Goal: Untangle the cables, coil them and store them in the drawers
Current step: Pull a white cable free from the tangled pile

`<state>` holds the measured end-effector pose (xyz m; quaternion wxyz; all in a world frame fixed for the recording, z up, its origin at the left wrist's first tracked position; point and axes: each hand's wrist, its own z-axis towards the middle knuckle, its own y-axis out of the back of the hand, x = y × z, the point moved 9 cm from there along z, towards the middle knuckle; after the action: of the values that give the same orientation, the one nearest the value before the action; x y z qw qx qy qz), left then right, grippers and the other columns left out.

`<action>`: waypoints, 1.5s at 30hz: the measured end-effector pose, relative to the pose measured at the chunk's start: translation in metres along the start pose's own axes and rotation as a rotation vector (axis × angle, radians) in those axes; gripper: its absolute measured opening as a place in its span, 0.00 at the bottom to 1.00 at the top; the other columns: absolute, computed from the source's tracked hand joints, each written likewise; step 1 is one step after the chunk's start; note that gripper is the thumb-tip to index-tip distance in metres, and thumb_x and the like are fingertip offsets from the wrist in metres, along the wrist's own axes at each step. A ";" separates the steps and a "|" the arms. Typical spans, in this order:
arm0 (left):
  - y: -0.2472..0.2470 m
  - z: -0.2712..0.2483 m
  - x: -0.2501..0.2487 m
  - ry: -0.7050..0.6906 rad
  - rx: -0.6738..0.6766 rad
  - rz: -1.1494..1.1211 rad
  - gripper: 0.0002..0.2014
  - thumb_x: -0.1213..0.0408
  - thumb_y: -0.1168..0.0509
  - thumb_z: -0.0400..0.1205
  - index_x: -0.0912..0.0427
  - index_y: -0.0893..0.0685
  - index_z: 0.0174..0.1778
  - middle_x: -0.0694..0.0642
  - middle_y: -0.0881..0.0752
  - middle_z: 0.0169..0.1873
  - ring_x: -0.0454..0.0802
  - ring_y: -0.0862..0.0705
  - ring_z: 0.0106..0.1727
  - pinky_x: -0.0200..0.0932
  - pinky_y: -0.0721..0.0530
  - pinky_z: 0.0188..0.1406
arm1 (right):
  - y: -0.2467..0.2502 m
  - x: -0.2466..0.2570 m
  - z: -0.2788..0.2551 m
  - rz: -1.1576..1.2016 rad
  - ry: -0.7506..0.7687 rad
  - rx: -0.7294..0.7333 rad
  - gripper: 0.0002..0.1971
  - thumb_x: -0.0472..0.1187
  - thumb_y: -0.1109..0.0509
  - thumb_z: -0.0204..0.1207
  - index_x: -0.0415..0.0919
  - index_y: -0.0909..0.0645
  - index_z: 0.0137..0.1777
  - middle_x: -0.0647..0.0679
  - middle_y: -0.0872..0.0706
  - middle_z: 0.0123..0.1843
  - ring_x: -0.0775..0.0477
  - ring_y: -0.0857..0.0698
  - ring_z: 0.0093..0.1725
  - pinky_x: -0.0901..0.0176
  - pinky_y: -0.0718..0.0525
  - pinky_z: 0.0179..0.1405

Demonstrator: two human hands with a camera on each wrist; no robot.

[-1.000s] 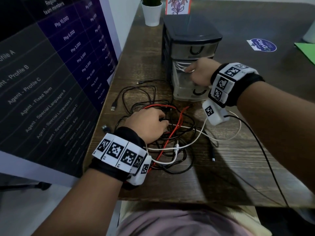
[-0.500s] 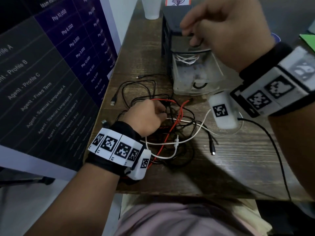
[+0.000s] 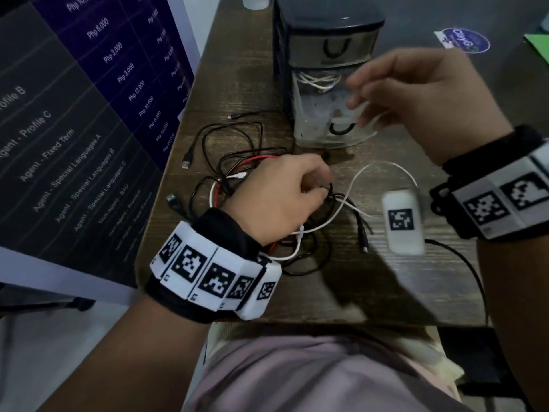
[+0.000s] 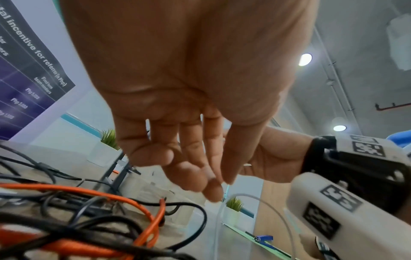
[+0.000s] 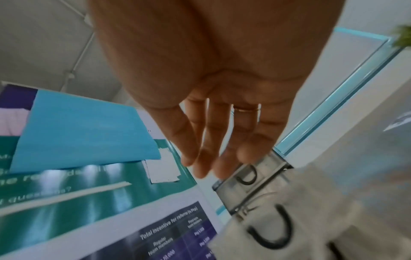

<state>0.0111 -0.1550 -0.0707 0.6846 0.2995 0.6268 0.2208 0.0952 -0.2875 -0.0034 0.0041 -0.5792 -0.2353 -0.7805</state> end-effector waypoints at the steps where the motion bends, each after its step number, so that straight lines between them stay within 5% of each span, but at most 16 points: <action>1: -0.004 0.000 0.003 0.010 0.027 0.015 0.08 0.61 0.30 0.81 0.46 0.12 0.54 0.43 0.12 0.42 0.40 0.14 0.46 0.44 0.17 0.51 | 0.006 -0.005 -0.004 -0.095 -0.004 -0.026 0.10 0.34 0.30 0.77 0.51 0.12 0.44 0.53 0.09 0.38 0.54 0.13 0.34 0.61 0.19 0.36; 4: -0.016 0.001 0.020 0.096 0.122 0.084 0.07 0.56 0.29 0.80 0.43 0.13 0.53 0.43 0.14 0.38 0.38 0.17 0.39 0.41 0.21 0.42 | 0.004 -0.027 -0.019 -0.382 -0.097 0.037 0.07 0.39 0.26 0.77 0.54 0.12 0.50 0.59 0.10 0.44 0.62 0.14 0.42 0.67 0.18 0.48; 7: -0.028 0.002 0.025 0.135 0.184 0.128 0.06 0.55 0.29 0.80 0.43 0.14 0.52 0.42 0.14 0.38 0.36 0.19 0.38 0.38 0.25 0.40 | -0.008 -0.052 -0.031 -0.595 -0.190 0.169 0.11 0.44 0.26 0.76 0.54 0.14 0.58 0.57 0.12 0.51 0.55 0.14 0.52 0.60 0.20 0.57; 12: -0.040 0.007 0.020 0.129 0.187 0.133 0.13 0.55 0.28 0.79 0.44 0.17 0.58 0.43 0.13 0.44 0.37 0.19 0.40 0.37 0.26 0.41 | -0.014 -0.071 -0.036 -0.635 -0.283 0.233 0.09 0.39 0.27 0.79 0.55 0.13 0.53 0.54 0.11 0.49 0.57 0.16 0.41 0.60 0.23 0.49; 15: -0.045 0.008 0.020 0.136 0.178 0.090 0.22 0.55 0.25 0.77 0.45 0.22 0.65 0.43 0.16 0.48 0.37 0.20 0.39 0.39 0.22 0.44 | -0.010 -0.053 -0.034 -0.496 -0.196 0.160 0.06 0.41 0.25 0.78 0.55 0.11 0.49 0.61 0.10 0.45 0.67 0.15 0.46 0.70 0.20 0.51; 17: -0.047 0.009 0.020 0.133 0.192 0.110 0.24 0.54 0.24 0.76 0.46 0.24 0.66 0.44 0.17 0.51 0.43 0.18 0.43 0.43 0.19 0.48 | -0.005 -0.038 -0.036 -0.286 -0.161 0.094 0.04 0.42 0.27 0.80 0.48 0.10 0.50 0.57 0.10 0.40 0.67 0.18 0.31 0.76 0.24 0.34; 19: -0.048 0.009 0.020 0.124 0.213 0.158 0.19 0.55 0.25 0.77 0.46 0.21 0.63 0.44 0.16 0.49 0.45 0.17 0.45 0.42 0.20 0.48 | 0.007 -0.028 -0.035 -0.061 -0.140 0.002 0.05 0.43 0.28 0.81 0.47 0.10 0.49 0.51 0.09 0.37 0.57 0.28 0.22 0.65 0.31 0.22; 22: -0.047 0.009 0.021 0.115 0.182 0.096 0.04 0.61 0.32 0.83 0.48 0.16 0.52 0.46 0.13 0.40 0.43 0.16 0.42 0.42 0.19 0.46 | 0.036 -0.021 -0.029 0.121 -0.063 -0.151 0.08 0.41 0.32 0.84 0.48 0.12 0.49 0.51 0.09 0.37 0.52 0.32 0.23 0.62 0.33 0.21; 25: -0.038 0.010 0.025 0.119 0.100 -0.099 0.10 0.64 0.41 0.88 0.51 0.15 0.48 0.48 0.13 0.32 0.45 0.16 0.34 0.52 0.14 0.44 | 0.075 -0.023 -0.027 0.185 0.001 -0.353 0.09 0.39 0.37 0.85 0.48 0.15 0.50 0.53 0.11 0.36 0.54 0.31 0.22 0.61 0.32 0.21; 30: -0.004 0.010 0.031 0.086 -0.097 -0.209 0.13 0.60 0.43 0.89 0.52 0.15 0.44 0.45 0.23 0.19 0.44 0.24 0.23 0.53 0.21 0.30 | 0.112 -0.036 -0.033 0.025 -0.017 -0.552 0.10 0.42 0.38 0.80 0.53 0.15 0.47 0.54 0.16 0.35 0.60 0.30 0.20 0.63 0.33 0.17; 36: 0.034 0.005 0.042 0.082 -0.264 -0.110 0.13 0.54 0.35 0.85 0.54 0.14 0.37 0.40 0.22 0.19 0.35 0.27 0.23 0.34 0.31 0.27 | 0.130 -0.043 -0.037 -0.075 -0.035 -0.663 0.08 0.47 0.36 0.66 0.59 0.16 0.38 0.62 0.22 0.23 0.61 0.26 0.23 0.67 0.32 0.23; 43: 0.031 0.003 0.067 0.198 -0.211 -0.048 0.12 0.59 0.39 0.88 0.50 0.17 0.38 0.45 0.18 0.30 0.43 0.20 0.33 0.49 0.19 0.39 | 0.153 -0.052 -0.042 -0.271 -0.042 -0.780 0.11 0.52 0.41 0.69 0.61 0.17 0.41 0.74 0.19 0.27 0.71 0.20 0.31 0.66 0.24 0.34; 45: 0.035 0.004 0.064 0.177 -0.249 -0.119 0.12 0.60 0.40 0.88 0.51 0.17 0.39 0.47 0.17 0.29 0.47 0.17 0.33 0.56 0.16 0.41 | 0.143 -0.051 -0.037 -0.396 -0.097 -0.670 0.13 0.51 0.40 0.68 0.59 0.13 0.43 0.66 0.13 0.36 0.69 0.18 0.34 0.69 0.22 0.38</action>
<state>0.0253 -0.0872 -0.0926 0.6705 0.1542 0.6689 0.2813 0.1184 -0.4419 -0.0060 -0.3471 -0.5280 -0.0747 -0.7715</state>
